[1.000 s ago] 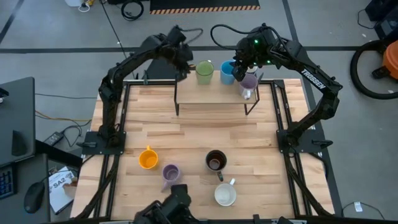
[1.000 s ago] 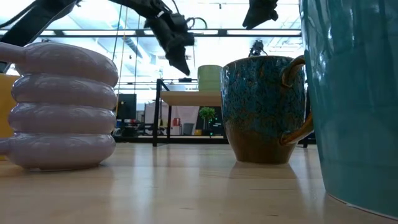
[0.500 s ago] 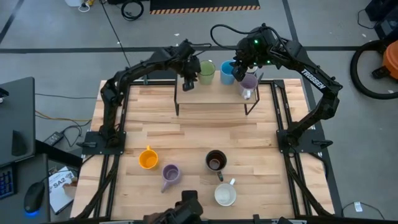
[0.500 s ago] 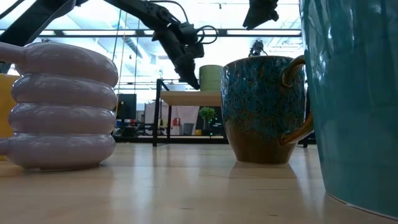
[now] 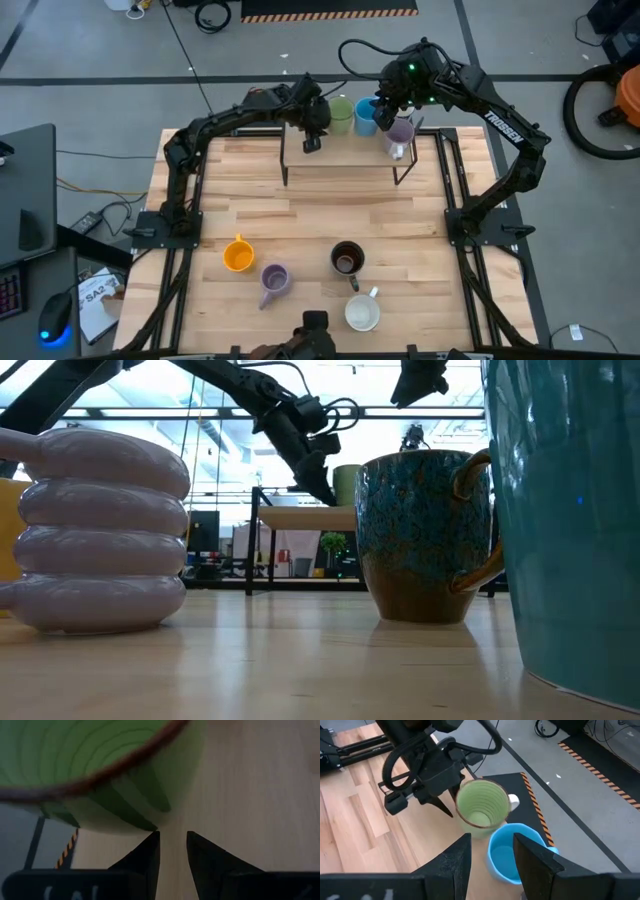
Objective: Place coffee mugs
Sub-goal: Put the green mug on the shelf
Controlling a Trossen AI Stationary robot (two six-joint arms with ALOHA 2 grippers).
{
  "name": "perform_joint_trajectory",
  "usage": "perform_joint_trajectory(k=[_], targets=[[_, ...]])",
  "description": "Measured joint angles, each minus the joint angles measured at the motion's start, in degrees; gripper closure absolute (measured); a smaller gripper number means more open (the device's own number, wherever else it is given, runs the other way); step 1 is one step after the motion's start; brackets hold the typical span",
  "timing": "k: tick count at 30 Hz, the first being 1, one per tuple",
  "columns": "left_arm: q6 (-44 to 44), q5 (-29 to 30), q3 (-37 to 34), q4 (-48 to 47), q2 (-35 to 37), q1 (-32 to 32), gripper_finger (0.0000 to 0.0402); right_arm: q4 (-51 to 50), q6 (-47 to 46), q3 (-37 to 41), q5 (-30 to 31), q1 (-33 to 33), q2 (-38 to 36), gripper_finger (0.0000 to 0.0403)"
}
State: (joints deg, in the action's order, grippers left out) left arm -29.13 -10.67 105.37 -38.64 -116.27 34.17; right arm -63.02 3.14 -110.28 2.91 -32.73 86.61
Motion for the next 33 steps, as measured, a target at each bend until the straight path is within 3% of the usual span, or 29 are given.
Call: perform_joint_trajectory(k=[14,24,33], targets=[[-0.3,5.6,0.0,-0.4,0.4,3.4,0.0299,0.0,-0.5,0.0,0.0,0.0,0.0,0.0252],[-7.4,5.5,0.1,9.8,0.4,3.5,0.0299,0.0,-0.5,0.0,0.0,0.0,0.0,0.0252],[-5.6,3.2,0.1,11.7,0.4,3.5,0.0299,0.0,-0.4,0.0,0.0,0.0,0.0,0.0252]])
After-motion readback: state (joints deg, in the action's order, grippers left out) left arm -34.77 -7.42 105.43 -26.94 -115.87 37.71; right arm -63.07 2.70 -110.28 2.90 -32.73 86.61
